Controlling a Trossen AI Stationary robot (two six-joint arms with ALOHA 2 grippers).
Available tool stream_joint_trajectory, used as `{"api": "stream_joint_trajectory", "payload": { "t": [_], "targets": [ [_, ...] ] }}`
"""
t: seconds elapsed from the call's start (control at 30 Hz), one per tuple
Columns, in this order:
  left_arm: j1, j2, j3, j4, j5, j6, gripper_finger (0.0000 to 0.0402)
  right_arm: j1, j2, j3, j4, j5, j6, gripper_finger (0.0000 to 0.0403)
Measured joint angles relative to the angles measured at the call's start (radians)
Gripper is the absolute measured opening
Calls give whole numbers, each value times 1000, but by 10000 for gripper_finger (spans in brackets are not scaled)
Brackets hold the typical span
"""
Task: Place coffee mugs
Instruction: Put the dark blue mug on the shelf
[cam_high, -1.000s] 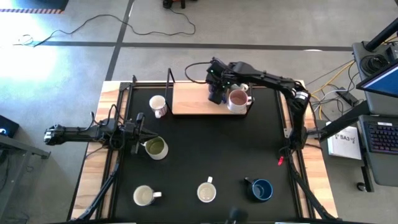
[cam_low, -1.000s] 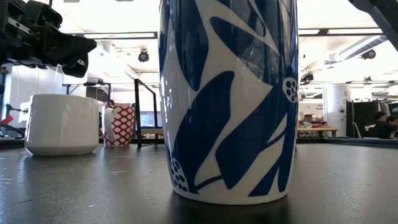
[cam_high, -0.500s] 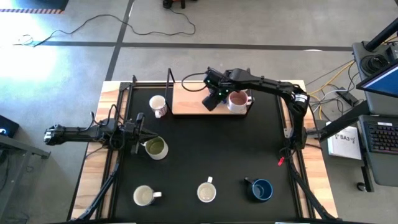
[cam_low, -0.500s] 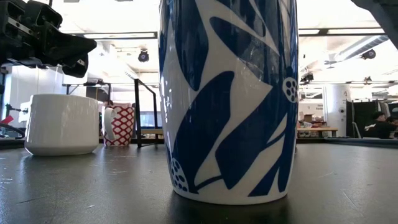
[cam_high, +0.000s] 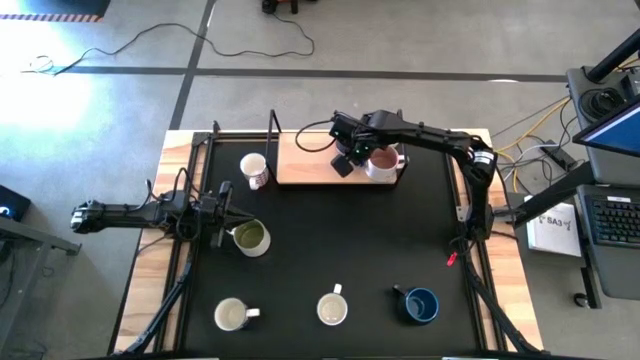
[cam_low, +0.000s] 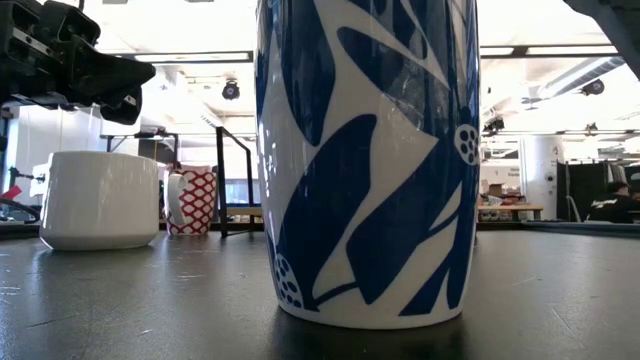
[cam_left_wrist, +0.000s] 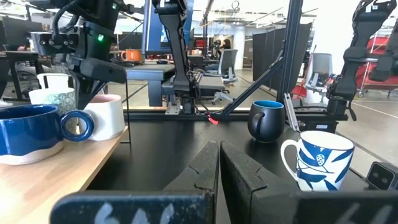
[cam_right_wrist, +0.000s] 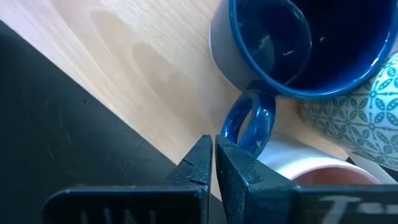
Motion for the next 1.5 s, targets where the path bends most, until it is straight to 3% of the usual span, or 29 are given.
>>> {"api": "stream_joint_trajectory", "payload": {
  "t": [0.97, 1.5],
  "targets": [
    [0, 0, 0, 0, 0, 0, 0, -6, 42, -3, -53, 103, -27, 8],
    [0, 0, 0, 0, 0, 0, 0, 3, 26, -3, -51, 65, -55, 9]
  ]
}}
